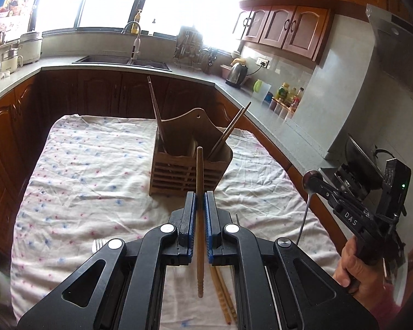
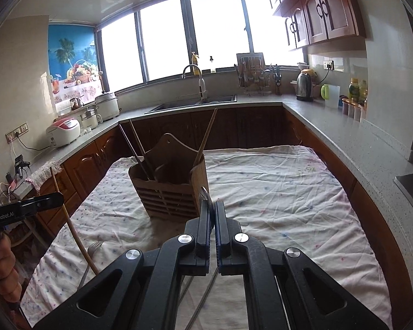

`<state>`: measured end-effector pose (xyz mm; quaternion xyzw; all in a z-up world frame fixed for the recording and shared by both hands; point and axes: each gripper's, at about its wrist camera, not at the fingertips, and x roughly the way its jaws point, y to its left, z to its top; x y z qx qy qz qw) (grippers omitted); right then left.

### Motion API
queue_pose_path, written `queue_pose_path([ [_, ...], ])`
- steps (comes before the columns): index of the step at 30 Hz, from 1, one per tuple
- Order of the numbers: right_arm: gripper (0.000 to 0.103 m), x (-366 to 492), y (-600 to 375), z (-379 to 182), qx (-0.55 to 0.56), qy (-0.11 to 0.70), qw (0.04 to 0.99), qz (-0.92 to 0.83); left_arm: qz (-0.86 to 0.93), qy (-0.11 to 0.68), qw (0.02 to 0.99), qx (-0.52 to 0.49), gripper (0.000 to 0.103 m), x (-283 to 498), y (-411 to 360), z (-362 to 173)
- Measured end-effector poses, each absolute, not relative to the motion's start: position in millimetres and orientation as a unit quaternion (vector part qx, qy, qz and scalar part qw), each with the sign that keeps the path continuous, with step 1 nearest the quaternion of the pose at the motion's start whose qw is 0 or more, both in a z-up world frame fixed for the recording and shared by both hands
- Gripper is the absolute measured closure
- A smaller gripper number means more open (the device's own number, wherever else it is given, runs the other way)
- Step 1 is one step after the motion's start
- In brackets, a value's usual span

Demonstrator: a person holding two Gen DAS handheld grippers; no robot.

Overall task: Organize utensils
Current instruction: 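Lift the wooden chopstick and steel spoon and lower both into the wooden holder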

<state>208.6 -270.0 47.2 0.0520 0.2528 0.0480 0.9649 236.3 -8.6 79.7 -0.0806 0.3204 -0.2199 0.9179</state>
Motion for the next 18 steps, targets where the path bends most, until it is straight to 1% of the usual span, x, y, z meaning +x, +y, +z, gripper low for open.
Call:
queue_pose_path([
  [10,0.100,224,-265,49,0.052,0.220,0.973,0.037,-0.214,0.288,0.929,-0.096,0.098,248,3,102],
  [18,0.100,257,-255,71,0.036,0.162,0.986,0.015,-0.202,0.237,0.945,-0.099,0.098,274,8,137],
])
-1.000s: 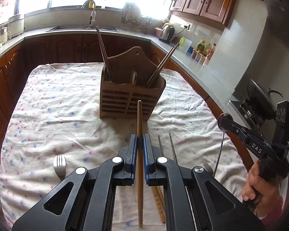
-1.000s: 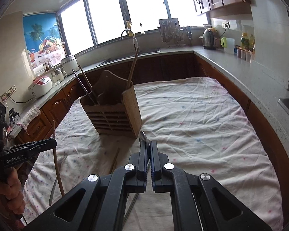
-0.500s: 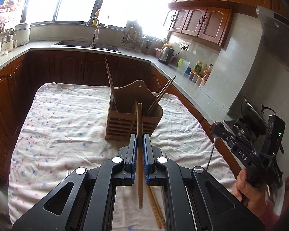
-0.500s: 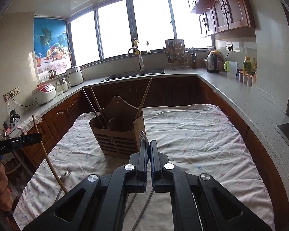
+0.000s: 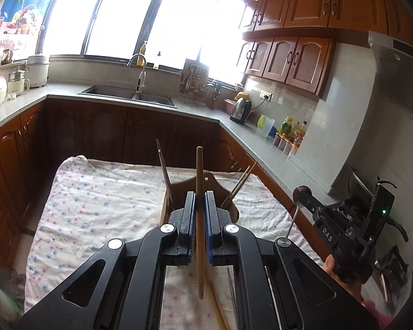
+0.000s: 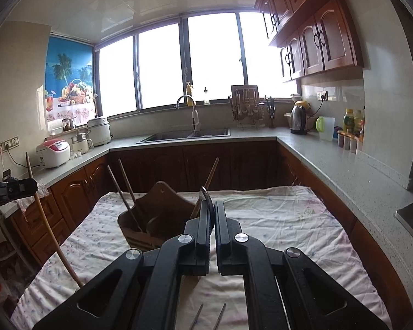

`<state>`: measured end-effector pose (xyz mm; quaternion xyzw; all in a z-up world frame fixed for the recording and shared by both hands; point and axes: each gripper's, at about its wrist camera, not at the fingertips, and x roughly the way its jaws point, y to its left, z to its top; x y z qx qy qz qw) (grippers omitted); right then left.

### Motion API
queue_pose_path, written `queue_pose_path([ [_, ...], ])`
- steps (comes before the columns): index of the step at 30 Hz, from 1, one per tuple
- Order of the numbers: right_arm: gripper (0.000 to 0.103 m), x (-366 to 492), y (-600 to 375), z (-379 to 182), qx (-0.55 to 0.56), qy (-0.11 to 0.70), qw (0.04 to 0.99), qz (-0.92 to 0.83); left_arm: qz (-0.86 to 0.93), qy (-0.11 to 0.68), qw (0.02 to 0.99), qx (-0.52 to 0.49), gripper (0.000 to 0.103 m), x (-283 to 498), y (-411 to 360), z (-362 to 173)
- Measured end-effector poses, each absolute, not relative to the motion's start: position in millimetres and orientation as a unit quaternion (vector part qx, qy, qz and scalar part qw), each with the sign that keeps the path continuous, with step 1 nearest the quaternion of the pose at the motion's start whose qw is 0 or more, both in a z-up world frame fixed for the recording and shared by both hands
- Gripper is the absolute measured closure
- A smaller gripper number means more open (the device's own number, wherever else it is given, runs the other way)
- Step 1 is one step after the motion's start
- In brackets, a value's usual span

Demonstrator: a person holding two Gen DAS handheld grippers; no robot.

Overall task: Organize utensils
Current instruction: 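Lift the wooden chopstick and steel spoon and lower both into the wooden holder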

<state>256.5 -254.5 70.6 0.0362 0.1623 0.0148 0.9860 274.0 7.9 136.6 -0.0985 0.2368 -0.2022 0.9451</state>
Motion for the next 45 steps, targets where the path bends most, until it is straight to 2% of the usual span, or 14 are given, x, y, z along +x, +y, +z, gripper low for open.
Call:
queue_pose_path([
  [11,0.100,324,-243,97,0.020,0.079,0.996,-0.039,-0.174,0.170,0.962,-0.122,0.098,336,15,174],
  [21,0.100,366,-229,64,0.005,0.066,0.995,-0.069,-0.134,0.160,0.967,-0.148,0.098,385,15,135],
  [37,0.100,361,-234,16,0.024,0.131,0.991,-0.011,-0.145,0.219,0.959,-0.102,0.097,391,-20,58],
  [45,0.100,363,-235,5,0.025,0.175,0.984,0.017,-0.149,0.221,0.959,-0.093,0.097,388,-22,60],
])
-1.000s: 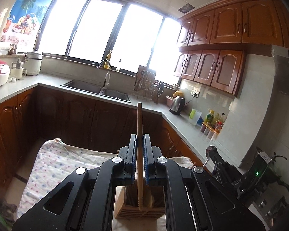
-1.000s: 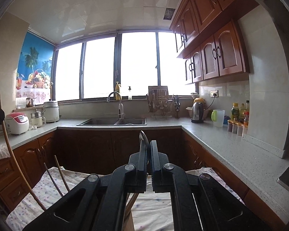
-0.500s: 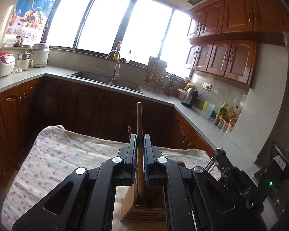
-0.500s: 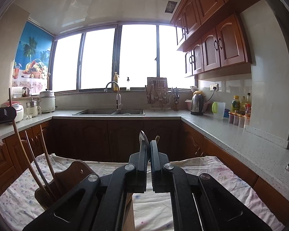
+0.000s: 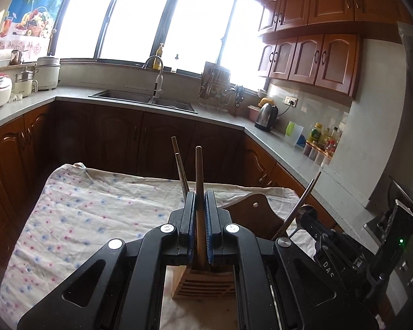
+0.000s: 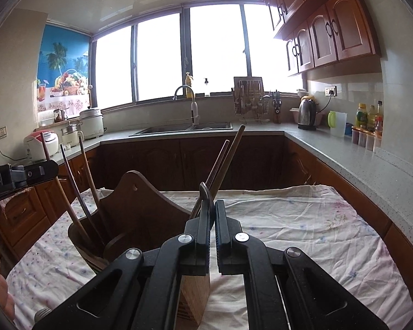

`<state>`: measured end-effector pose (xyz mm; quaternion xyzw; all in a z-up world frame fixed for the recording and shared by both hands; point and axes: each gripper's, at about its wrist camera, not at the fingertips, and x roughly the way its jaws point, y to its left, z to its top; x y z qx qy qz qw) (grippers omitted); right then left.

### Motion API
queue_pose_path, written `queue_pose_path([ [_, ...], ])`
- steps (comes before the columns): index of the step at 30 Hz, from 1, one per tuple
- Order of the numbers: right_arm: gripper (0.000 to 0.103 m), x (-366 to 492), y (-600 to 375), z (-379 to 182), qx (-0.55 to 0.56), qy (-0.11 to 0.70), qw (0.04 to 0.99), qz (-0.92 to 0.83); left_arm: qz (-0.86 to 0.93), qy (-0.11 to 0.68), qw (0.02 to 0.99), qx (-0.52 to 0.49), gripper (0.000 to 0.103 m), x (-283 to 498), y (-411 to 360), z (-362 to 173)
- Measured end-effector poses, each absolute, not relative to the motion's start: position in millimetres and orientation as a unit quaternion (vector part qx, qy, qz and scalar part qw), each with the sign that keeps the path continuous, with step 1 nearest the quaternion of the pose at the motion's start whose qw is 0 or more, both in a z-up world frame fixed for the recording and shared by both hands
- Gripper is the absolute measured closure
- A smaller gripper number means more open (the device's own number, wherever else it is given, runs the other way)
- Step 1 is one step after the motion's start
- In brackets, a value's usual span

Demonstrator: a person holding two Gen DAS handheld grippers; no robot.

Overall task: Organize utensils
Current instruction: 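Lift the wooden chopstick and steel spoon and lower both into the wooden holder, then open both grippers to release the chopstick and spoon into the holder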

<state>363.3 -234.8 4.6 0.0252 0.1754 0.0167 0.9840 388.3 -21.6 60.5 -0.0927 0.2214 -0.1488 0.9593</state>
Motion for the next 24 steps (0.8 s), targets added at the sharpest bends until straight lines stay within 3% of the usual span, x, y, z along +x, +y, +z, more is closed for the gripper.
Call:
queue_pose_path([
  [14,0.097,366,-243,9,0.048,0.197,0.979,0.026,-0.142,0.239,0.955,-0.103,0.095,392,-17,63],
  [16,0.089,364,-246,12,0.056,0.197,0.978,0.027,-0.142,0.240,0.955,-0.104,0.082,390,-17,64],
  [17,0.080,363,-248,12,0.062,0.197,0.978,0.029,-0.139,0.239,0.956,-0.102,0.076,388,-16,64],
  [18,0.073,362,-250,13,0.068,0.197,0.977,0.030,-0.130,0.238,0.957,-0.101,0.059,387,-16,64],
  [19,0.070,359,-253,14,0.075,0.197,0.977,0.030,-0.122,0.236,0.958,-0.103,0.047,384,-15,64],
  [21,0.061,356,-258,15,0.089,0.200,0.975,0.032,-0.121,0.233,0.958,-0.114,0.044,379,-10,65],
  [22,0.056,354,-262,16,0.097,0.203,0.974,0.033,-0.119,0.236,0.957,-0.118,0.037,376,-8,66],
  [24,0.039,348,-269,17,0.115,0.206,0.971,0.040,-0.114,0.235,0.957,-0.124,0.031,369,-3,66],
])
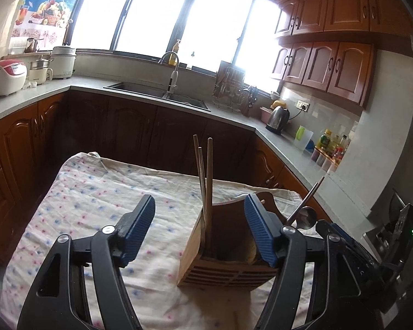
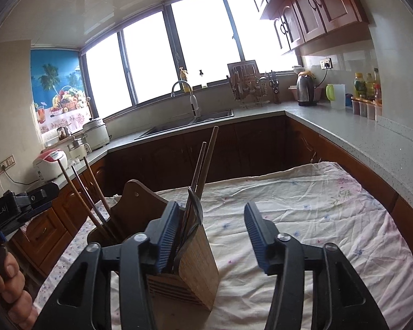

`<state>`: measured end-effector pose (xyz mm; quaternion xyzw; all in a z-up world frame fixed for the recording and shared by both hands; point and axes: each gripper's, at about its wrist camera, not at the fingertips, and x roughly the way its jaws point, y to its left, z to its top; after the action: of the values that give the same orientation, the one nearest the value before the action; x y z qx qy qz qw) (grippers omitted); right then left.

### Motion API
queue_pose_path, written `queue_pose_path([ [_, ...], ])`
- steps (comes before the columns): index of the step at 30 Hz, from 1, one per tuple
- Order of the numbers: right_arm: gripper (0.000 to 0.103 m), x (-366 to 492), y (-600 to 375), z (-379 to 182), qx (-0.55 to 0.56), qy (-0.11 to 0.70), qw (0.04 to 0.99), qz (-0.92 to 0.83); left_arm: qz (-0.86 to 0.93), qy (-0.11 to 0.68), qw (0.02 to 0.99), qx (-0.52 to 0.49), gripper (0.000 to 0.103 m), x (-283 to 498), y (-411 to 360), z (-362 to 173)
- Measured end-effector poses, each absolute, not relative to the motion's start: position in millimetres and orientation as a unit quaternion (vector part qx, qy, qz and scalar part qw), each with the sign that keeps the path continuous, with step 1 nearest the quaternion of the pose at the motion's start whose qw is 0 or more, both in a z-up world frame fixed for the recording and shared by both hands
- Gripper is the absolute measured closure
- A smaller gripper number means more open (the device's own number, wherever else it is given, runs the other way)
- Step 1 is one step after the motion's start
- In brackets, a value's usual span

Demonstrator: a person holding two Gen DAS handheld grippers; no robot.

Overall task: Organize utensils
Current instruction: 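Open both grippers to release the chopstick and spoon into the holder, then move both grippers back down toward the remaining chopsticks on the cloth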

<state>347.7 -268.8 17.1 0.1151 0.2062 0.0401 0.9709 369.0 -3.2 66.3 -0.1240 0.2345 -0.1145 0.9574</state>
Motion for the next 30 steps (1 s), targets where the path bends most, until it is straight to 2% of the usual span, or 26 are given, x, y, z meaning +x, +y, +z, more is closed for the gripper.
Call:
queue_pose_path([
  [3,0.032,334,-278,20,0.133,0.207,0.968,0.050,-0.102,0.237,0.958,-0.125,0.019,355,3,67],
  [6,0.019,317,-286,23,0.147,0.208,0.965,0.055,-0.098,0.242,0.956,-0.130,0.014,339,10,65],
  [30,0.015,177,-325,4,0.179,0.262,0.948,0.031,-0.112,0.343,0.925,-0.121,0.013,221,5,3],
])
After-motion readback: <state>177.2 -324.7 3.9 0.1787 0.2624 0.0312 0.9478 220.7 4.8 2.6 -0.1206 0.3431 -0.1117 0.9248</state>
